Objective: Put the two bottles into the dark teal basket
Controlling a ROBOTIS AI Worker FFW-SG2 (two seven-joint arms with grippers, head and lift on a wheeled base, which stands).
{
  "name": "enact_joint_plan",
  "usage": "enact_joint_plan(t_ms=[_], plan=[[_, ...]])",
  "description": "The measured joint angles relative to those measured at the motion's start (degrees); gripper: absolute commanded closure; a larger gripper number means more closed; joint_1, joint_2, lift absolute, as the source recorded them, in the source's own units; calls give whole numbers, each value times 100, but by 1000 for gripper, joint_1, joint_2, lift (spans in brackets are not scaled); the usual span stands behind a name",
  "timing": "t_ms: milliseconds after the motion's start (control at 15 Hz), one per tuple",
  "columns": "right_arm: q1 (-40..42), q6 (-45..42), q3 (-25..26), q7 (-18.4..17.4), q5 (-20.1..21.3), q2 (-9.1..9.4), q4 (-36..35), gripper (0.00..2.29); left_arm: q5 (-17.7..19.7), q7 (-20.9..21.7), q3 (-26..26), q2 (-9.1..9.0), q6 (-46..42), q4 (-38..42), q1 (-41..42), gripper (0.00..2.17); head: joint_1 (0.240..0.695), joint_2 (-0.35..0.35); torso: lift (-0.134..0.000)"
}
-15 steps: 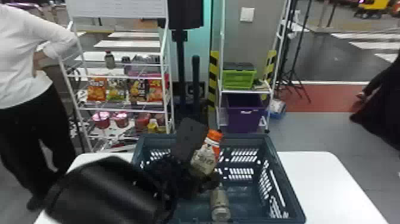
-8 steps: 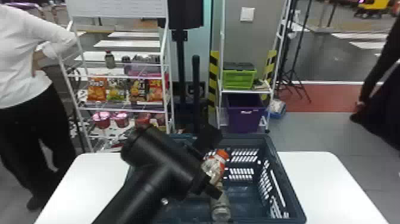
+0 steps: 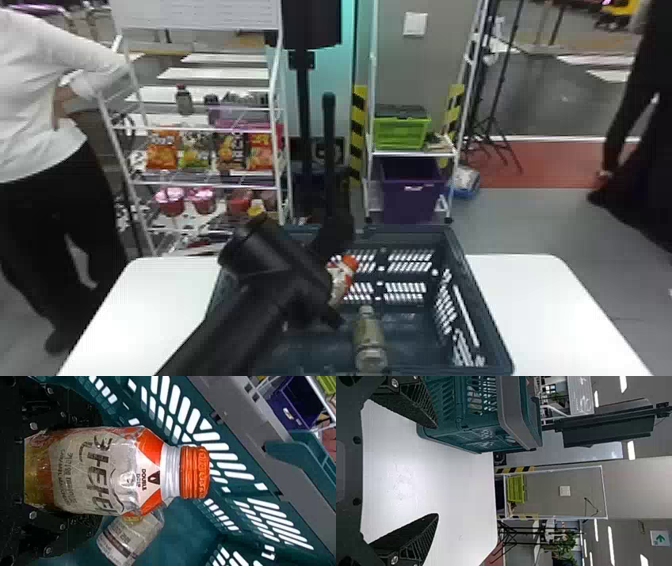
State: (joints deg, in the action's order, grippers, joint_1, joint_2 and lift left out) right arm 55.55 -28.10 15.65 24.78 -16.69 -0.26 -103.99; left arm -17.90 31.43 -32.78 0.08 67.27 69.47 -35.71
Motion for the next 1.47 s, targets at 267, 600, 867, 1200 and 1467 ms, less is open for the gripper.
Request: enact_joint_plan(t_ms=[267, 600, 867, 1200, 1467], plan=[[-17, 28, 0, 0, 8, 0, 9, 97, -60, 76, 285, 0, 36, 620, 299, 151, 499, 0, 0], [49, -41, 0, 121, 1, 0, -24, 97, 45, -175, 1246, 1, 56, 2610, 1312, 124, 499, 0, 0], [161, -99, -7, 136, 28, 0, -277, 97, 801, -959, 2110, 1, 501, 5094, 2713, 137, 499, 0, 0], [427, -609, -13, 222, 11, 0, -559, 97, 1948, -1558, 3206, 2, 370, 7975, 5011, 137, 499, 0, 0], [491, -777, -58, 317, 15, 0, -788, 97, 2811, -1899, 3872, 218, -2482, 8444, 6936, 140, 499, 0, 0]])
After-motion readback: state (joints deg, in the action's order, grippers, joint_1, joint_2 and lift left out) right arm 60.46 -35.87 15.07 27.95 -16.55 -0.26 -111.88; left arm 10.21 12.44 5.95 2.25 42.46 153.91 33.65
